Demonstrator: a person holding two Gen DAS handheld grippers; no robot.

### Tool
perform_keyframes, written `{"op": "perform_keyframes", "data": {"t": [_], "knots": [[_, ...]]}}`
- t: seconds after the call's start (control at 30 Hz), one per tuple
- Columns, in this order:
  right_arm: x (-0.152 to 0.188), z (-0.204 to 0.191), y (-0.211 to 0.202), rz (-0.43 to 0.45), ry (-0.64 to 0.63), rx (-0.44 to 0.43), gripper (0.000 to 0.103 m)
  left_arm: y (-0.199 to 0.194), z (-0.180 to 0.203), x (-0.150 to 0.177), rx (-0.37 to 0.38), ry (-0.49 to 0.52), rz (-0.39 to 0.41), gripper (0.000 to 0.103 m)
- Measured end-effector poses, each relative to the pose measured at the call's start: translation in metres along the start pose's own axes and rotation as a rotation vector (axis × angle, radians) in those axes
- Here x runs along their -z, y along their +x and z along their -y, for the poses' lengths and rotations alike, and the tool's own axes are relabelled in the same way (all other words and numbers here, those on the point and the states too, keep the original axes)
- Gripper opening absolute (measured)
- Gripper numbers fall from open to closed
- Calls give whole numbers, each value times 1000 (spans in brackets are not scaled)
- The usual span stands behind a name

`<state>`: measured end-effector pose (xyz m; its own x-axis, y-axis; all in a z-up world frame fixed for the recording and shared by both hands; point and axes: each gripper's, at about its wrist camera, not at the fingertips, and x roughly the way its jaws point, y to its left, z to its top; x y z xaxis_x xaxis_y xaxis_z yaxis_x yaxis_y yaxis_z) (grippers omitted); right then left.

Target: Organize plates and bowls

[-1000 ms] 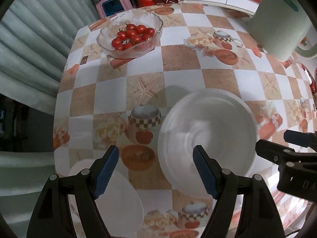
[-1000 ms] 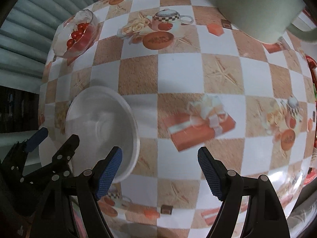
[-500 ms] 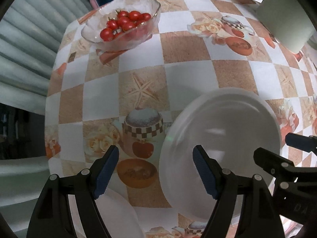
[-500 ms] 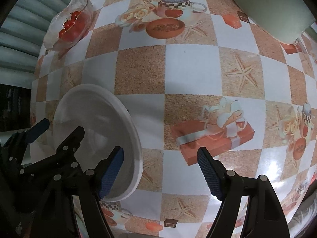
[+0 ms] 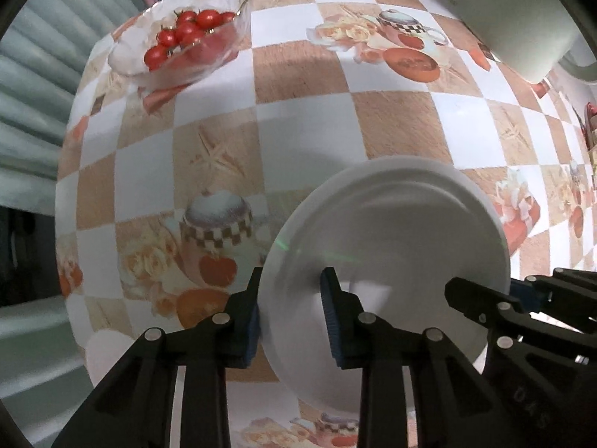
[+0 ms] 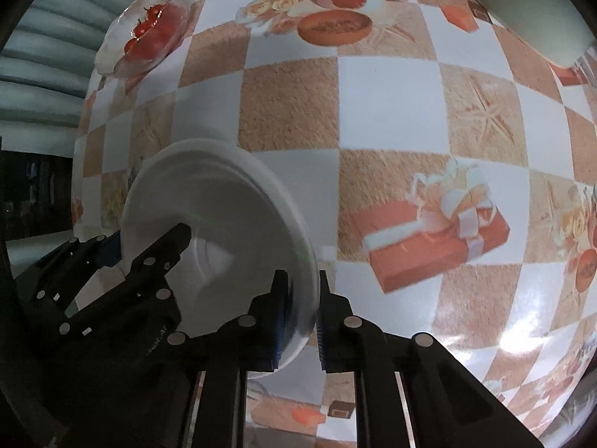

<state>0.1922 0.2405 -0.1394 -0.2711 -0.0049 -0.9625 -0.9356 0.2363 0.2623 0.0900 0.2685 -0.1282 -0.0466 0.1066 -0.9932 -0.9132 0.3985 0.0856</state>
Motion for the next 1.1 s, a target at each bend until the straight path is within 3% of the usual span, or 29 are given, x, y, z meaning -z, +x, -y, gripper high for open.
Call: {"op": "perform_keyframes", "data": {"t": [0.6, 0.87, 1.1], "knots": [[108, 29, 12, -58, 31, 20, 15, -5, 66, 111, 76, 49, -37, 28], [107, 29, 15, -38, 50, 25, 15, -9, 75, 110, 68, 35, -36, 28], [112, 52, -24, -2, 53, 15, 15, -38, 71, 103, 52, 46, 11, 28]]}}
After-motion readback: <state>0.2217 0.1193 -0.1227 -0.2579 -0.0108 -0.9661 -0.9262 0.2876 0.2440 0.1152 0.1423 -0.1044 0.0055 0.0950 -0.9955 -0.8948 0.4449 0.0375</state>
